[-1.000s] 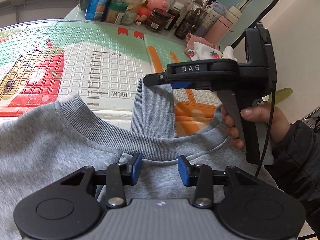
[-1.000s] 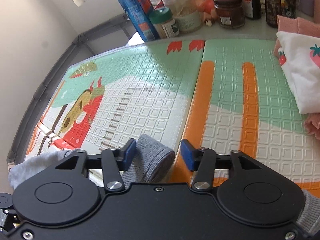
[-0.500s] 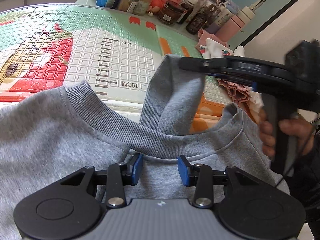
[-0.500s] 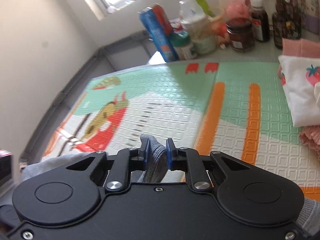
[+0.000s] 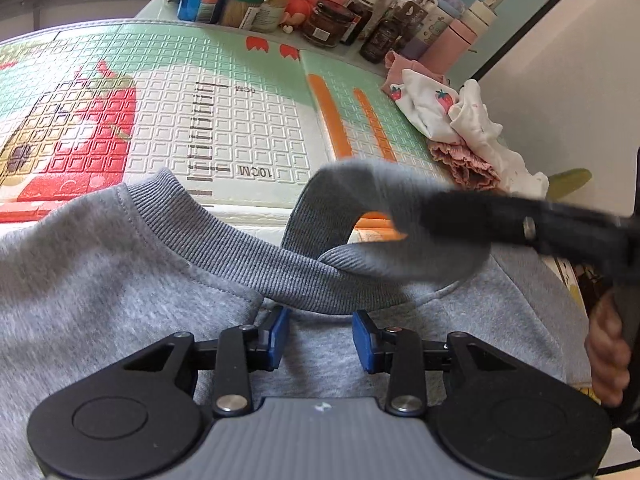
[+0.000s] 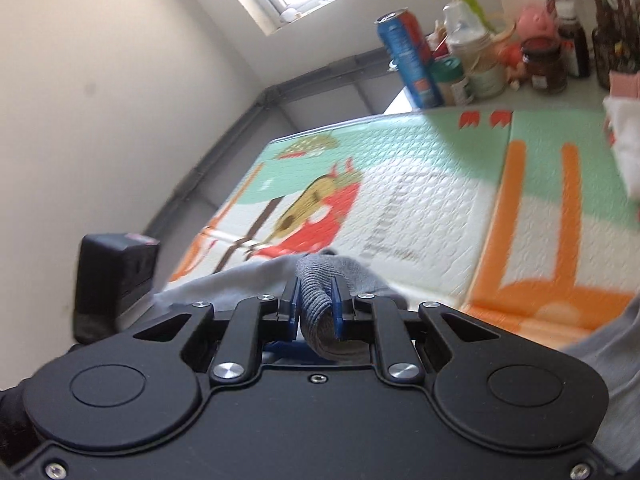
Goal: Fold clothes
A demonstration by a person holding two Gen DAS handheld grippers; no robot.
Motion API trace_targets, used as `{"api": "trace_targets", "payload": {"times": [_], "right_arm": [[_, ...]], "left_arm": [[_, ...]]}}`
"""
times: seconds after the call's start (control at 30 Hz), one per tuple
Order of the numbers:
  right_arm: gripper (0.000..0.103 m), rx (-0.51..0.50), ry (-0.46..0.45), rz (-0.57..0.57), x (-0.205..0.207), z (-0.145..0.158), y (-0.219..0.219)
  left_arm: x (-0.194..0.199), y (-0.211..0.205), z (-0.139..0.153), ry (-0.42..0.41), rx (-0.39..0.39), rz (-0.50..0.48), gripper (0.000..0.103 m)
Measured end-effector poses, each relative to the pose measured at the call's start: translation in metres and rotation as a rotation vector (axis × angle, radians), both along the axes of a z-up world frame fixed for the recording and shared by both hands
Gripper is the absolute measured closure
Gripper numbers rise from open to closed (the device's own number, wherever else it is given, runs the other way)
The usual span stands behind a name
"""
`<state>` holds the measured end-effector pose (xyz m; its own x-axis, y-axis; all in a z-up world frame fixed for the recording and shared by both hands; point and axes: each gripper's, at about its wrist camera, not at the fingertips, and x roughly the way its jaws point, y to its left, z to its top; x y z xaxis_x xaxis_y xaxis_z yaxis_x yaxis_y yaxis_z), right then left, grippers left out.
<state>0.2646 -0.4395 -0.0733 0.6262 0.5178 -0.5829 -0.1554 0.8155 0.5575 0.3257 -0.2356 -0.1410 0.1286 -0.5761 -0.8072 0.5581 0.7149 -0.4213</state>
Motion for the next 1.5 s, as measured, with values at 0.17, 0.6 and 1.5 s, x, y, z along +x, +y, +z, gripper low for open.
{"api": "trace_targets", "payload": {"times": [0.17,0.6,1.5], "right_arm": [[0.089,0.042,0.049,-0.002,-0.01,-0.018,0.006],[0.088,0.127,0.155,-0.004,-0.034,-0.054,0.022],[0.09,-0.144,0.128,-0.079,-0.039,-0.026,0.023]], "left_arm": [[-0.009,0.001,0.008,-0.039,0.027,-0.052,0.057],[-0.04,0.016,0.021,-0.14,0.147,-0.19,0.045],[-0.037,0.038,0.04,-0.134,0.028,-0.125,0.033]]}}
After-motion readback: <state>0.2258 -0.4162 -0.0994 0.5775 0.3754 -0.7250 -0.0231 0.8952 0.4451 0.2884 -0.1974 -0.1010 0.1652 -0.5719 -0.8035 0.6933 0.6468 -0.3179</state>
